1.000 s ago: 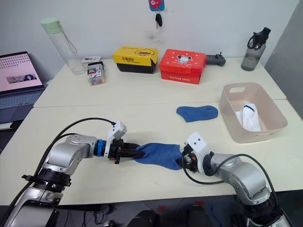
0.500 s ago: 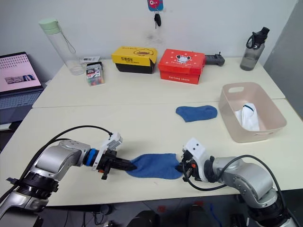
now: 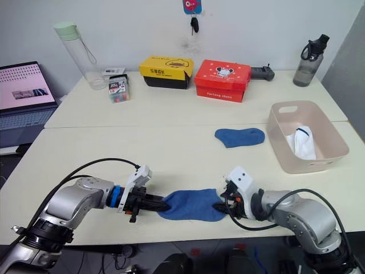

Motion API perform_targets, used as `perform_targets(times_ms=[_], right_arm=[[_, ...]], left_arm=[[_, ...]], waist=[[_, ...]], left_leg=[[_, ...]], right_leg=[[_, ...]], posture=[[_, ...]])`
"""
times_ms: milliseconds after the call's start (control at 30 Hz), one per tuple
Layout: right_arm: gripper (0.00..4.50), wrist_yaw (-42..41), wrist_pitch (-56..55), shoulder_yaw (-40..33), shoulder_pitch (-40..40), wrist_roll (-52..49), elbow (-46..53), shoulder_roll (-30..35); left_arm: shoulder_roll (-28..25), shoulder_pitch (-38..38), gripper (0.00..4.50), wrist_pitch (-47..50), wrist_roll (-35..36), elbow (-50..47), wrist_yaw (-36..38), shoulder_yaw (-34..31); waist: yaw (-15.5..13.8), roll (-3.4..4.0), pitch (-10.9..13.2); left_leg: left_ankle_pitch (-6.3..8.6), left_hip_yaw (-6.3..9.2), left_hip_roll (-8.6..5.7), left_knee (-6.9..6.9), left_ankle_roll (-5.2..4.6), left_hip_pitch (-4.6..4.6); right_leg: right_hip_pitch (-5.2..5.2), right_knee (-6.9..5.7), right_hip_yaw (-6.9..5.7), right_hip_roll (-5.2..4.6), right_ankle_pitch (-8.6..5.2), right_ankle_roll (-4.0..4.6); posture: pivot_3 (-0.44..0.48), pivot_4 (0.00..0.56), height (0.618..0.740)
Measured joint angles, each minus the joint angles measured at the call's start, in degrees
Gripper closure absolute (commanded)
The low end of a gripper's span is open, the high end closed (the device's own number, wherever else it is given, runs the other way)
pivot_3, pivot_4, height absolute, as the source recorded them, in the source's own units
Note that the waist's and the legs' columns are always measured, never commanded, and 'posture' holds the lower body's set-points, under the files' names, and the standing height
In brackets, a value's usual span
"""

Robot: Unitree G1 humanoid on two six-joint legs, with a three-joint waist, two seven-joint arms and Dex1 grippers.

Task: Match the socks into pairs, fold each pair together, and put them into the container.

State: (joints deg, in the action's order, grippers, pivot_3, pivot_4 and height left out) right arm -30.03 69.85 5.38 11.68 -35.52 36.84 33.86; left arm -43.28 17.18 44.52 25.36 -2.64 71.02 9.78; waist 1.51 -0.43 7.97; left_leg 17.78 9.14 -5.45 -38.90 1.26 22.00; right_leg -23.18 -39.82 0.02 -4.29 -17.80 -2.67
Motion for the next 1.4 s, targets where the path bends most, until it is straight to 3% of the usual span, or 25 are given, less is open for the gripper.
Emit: perform_targets(times_ms=[100, 267, 567, 967, 1067, 1200, 1400], right_arm=[[0.0, -2.2, -1.8, -3.5, -1.7, -2.3, 2.5, 1.7], [0.0, -0.3, -6.6, -3.8, 1.4, -0.7, 3.1, -0.2], [0.0, 9.4, -20.9, 10.9, 16.0, 20.1, -16.7, -7.2], [0.0, 14.3, -37.4, 10.7, 32.4, 32.1, -58.7, -20.9], [0.64, 14.6, -41.4, 8.6, 35.6, 32.2, -68.3, -22.7], [2.06, 15.0, -44.3, 5.9, 39.1, 32.3, -76.0, -23.7], [4.2, 14.1, -45.1, 4.7, 39.1, 32.7, -77.0, -23.9]], left_arm=[[-0.3, -2.7, 1.66, 0.0, 1.5, -1.1, -2.3, -4.7], [-1.6, -5.5, 0.03, 0.0, 4.3, -5.9, -4.3, -11.0], [2.3, 3.7, 0.01, -5.5, 5.7, -9.3, -11.1, -15.5], [1.6, 2.7, 0.01, -6.2, 7.3, -13.5, -12.9, -14.5], [1.6, 2.7, 0.0, -6.9, 7.0, -13.4, -13.1, -14.4], [1.6, 2.7, 0.0, -7.7, 6.1, -13.3, -13.7, -14.1], [1.7, 2.7, 0.0, -8.0, 5.5, -13.2, -14.6, -14.0]], waist=[[0.1, -0.01, 0.0], [0.2, -0.01, 0.0], [0.3, -0.05, 0.0], [1.5, -0.04, 0.0], [1.6, -0.04, 0.0], [1.7, -0.03, 0.0], [1.7, -0.03, 0.0]], left_leg=[[0.0, 0.0, 0.04, 0.04, 0.0, 0.0], [0.0, 0.0, 0.05, 0.04, 0.0, -0.03], [0.0, -0.09, 0.02, 0.02, 0.02, -0.01], [-0.01, -0.21, 0.04, 0.04, 0.02, -0.09], [-0.01, -0.23, 0.03, 0.04, 0.02, -0.08], [-0.01, -0.23, 0.04, 0.04, 0.02, -0.1], [-0.01, -0.24, 0.04, 0.04, 0.02, -0.1]], right_leg=[[-0.01, 0.01, -0.01, 0.02, 0.0, 0.0], [-0.01, -0.02, 0.0, 0.03, 0.0, 0.0], [-0.05, 0.02, 0.04, 0.02, 0.0, 0.0], [-0.1, -0.06, 0.2, 0.07, 0.0, 0.0], [-0.1, -0.02, 0.22, 0.07, 0.0, 0.0], [-0.1, -0.05, 0.23, 0.07, 0.0, 0.0], [-0.1, -0.06, 0.25, 0.07, 0.0, 0.0]], posture=[[0.0, 0.15, 0.726], [0.0, 0.15, 0.726], [0.0, 0.15, 0.726], [0.0, 0.15, 0.726], [0.0, 0.15, 0.726], [0.0, 0.15, 0.726], [0.0, 0.15, 0.726]])
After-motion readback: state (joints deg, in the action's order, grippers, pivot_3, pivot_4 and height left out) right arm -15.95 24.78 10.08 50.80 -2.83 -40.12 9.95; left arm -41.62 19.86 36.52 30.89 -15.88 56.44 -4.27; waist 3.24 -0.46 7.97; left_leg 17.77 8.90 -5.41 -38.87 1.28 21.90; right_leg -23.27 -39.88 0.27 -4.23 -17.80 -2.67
